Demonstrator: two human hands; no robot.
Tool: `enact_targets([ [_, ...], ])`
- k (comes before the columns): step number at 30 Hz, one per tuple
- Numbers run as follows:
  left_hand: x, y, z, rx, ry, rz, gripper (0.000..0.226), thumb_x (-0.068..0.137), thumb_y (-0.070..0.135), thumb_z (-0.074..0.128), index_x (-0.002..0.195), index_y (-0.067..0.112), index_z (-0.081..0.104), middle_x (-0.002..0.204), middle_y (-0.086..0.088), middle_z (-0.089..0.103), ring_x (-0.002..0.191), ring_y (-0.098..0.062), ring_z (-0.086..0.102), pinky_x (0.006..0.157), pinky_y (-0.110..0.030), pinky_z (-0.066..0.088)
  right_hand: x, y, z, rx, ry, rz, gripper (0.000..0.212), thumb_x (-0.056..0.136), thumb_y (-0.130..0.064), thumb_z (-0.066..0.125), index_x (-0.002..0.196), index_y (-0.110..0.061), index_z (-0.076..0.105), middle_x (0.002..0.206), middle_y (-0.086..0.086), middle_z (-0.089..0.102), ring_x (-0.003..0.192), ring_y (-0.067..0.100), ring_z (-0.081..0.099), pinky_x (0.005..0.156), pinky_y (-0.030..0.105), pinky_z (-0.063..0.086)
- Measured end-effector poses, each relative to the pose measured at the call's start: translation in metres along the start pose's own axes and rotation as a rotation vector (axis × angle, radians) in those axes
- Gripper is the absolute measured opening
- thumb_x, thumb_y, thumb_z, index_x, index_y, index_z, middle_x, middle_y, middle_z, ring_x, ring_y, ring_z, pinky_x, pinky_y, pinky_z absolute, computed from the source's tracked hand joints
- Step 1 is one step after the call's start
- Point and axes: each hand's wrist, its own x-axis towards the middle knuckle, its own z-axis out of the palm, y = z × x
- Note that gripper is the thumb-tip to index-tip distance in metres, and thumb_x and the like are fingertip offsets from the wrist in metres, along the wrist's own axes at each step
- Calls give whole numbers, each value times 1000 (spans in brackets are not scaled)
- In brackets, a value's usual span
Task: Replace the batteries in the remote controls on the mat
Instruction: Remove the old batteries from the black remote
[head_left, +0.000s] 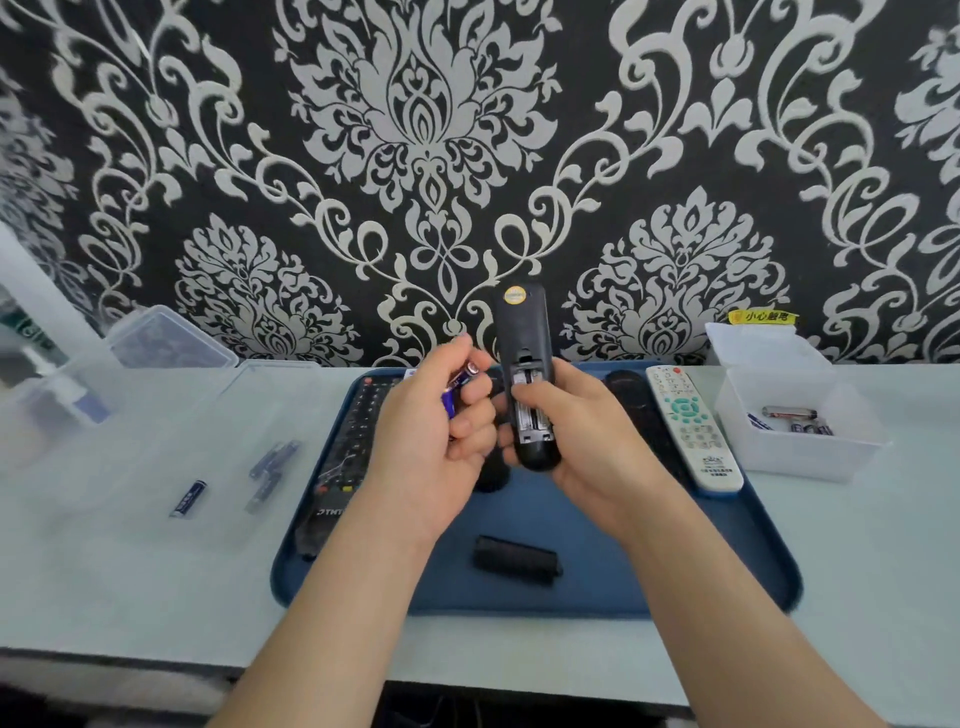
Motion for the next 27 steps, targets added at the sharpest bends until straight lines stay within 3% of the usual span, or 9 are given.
enact_targets([
  [5,-11,37,-38,329,258,281,18,95,25,56,86,11,60,61,0,51,38,-5,32,35,-15,25,5,13,44,-22,-67,-15,9,98,-5,54,104,-3,59,81,9,63,56,16,58,53,27,52],
  [9,-12,65,-90,1037,636,659,17,92,32,58,82,21,67,70,10,63,65,-8,56,63,-29,42,8,28,81,-40,-112,-3,10,96,-3,56,104,-3,62,79,8,64,52,15,55,49,24,47],
  [12,-10,77,-130,1393,798,601,19,94,25,52,103,19,68,102,-4,69,95,-25,60,81,-33,43,6,35,97,-97,-158,5,12,94,-1,57,104,-2,63,76,7,62,51,14,53,48,22,46],
  [16,-12,80,-146,1565,751,253,35,95,19,42,124,11,60,130,-16,58,119,-35,51,99,-38,38,5,40,101,-128,-159,21,15,95,-2,55,106,-5,64,78,6,63,52,13,53,50,22,46],
  [17,-14,78,-141,1579,737,260,36,96,17,41,125,9,60,132,-16,58,121,-35,50,99,-37,37,5,39,100,-120,-155,32,17,95,-1,53,107,-5,64,80,6,63,52,13,53,51,23,46],
  [19,-19,74,-122,1578,692,444,36,95,13,42,125,13,62,130,-9,61,120,-30,52,99,-35,38,4,37,96,-85,-139,58,25,94,4,46,107,-6,66,83,8,64,59,16,54,53,23,46],
  [22,-18,57,-84,1434,479,685,37,94,14,46,127,22,60,127,4,61,116,-15,53,100,-29,39,5,33,81,-76,-127,19,36,85,13,40,103,-1,67,82,11,60,72,21,56,57,24,47],
  [25,-5,30,-60,1444,270,702,47,93,23,52,140,24,43,140,6,45,126,-11,42,100,-21,31,5,26,59,-127,-138,-73,39,83,16,42,104,-2,69,74,7,60,70,20,55,64,27,48],
  [27,6,16,-51,1366,196,659,51,93,24,54,142,25,40,145,6,40,131,-12,40,106,-26,34,2,19,40,-155,-143,-87,35,83,16,44,104,0,68,75,14,62,69,21,55,62,27,48],
])
